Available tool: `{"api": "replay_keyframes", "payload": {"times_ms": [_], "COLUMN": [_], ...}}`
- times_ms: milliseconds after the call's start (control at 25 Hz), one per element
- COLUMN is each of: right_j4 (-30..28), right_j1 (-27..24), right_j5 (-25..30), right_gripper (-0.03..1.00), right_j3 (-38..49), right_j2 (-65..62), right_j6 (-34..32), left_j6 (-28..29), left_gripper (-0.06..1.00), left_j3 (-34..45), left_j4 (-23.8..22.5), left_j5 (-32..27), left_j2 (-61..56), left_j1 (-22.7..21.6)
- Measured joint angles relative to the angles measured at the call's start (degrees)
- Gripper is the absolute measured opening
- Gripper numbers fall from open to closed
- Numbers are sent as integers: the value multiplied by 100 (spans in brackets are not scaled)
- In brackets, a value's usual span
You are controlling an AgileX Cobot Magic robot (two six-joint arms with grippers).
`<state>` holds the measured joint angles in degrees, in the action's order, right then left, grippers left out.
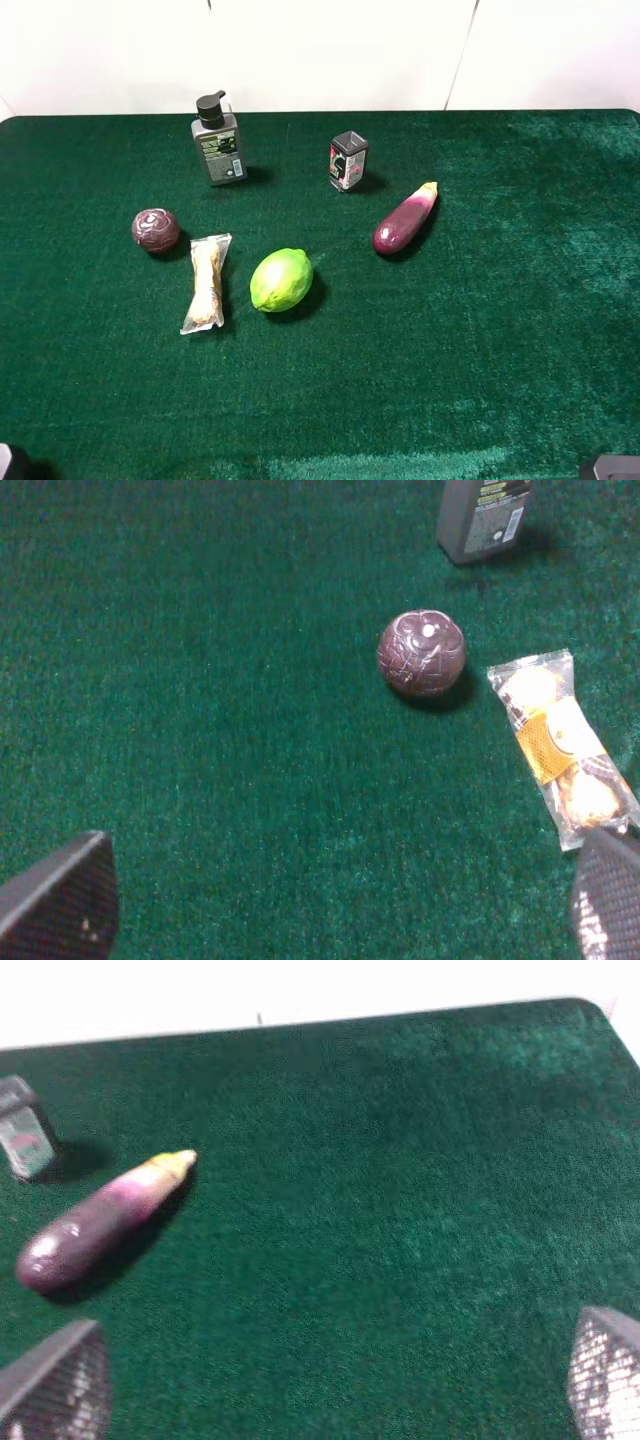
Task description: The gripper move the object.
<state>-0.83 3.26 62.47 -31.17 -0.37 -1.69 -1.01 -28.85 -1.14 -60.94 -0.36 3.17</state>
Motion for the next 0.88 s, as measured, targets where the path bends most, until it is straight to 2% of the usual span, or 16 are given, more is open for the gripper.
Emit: {"api": "replay_keyframes", "payload": {"times_ms": [200, 880], "right_j4": [83, 83], "right_j1": [-111, -111], "right_j5": [-334, -353], "right_gripper": [70, 70], "right_j3": [270, 275], "right_j2": [0, 0], "right_j6": [80, 95], "left_j6": [0, 0], "left_gripper": [91, 91], "left_j3": [0, 0], "left_j4": [0, 0], "left_j5": [0, 0], "left_j2": [0, 0], "left_j1": [0, 0]}}
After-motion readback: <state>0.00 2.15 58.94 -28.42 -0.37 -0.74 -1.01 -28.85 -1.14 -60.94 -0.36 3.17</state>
